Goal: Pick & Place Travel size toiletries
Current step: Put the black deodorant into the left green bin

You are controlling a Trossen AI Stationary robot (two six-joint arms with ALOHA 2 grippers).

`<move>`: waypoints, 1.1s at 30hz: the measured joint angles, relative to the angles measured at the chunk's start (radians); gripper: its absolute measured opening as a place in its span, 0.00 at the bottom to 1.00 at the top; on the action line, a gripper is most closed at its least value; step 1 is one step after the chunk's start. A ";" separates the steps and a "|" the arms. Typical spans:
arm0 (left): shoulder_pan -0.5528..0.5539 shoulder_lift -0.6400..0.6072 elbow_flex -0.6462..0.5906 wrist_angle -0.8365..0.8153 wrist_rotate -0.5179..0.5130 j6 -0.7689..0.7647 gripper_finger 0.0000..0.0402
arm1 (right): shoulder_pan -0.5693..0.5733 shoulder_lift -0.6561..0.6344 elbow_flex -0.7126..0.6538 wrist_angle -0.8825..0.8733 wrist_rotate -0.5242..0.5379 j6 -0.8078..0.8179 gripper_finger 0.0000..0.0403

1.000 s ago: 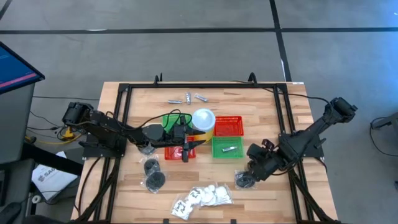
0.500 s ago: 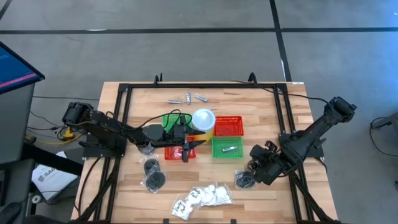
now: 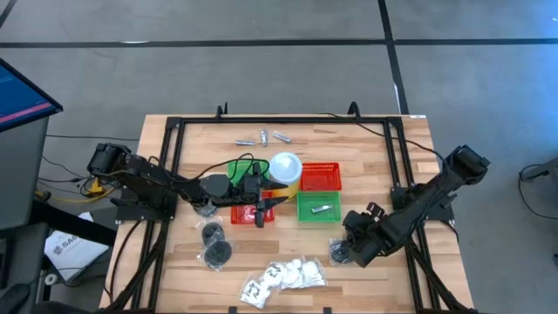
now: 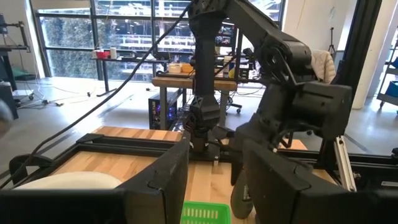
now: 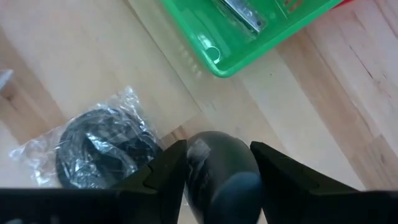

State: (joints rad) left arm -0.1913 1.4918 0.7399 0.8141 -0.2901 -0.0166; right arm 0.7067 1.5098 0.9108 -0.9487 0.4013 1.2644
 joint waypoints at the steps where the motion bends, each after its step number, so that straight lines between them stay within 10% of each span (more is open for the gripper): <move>1: 0.000 0.000 0.000 0.000 0.000 0.000 0.36 | 0.000 0.009 0.000 0.003 0.002 0.000 0.41; 33: 0.000 0.000 0.000 -0.011 0.000 -0.018 0.36 | 0.013 0.032 -0.077 0.120 -0.012 0.022 0.41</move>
State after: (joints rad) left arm -0.1915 1.4918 0.7399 0.8030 -0.2901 -0.0341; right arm 0.7192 1.5421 0.8337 -0.8288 0.3897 1.2862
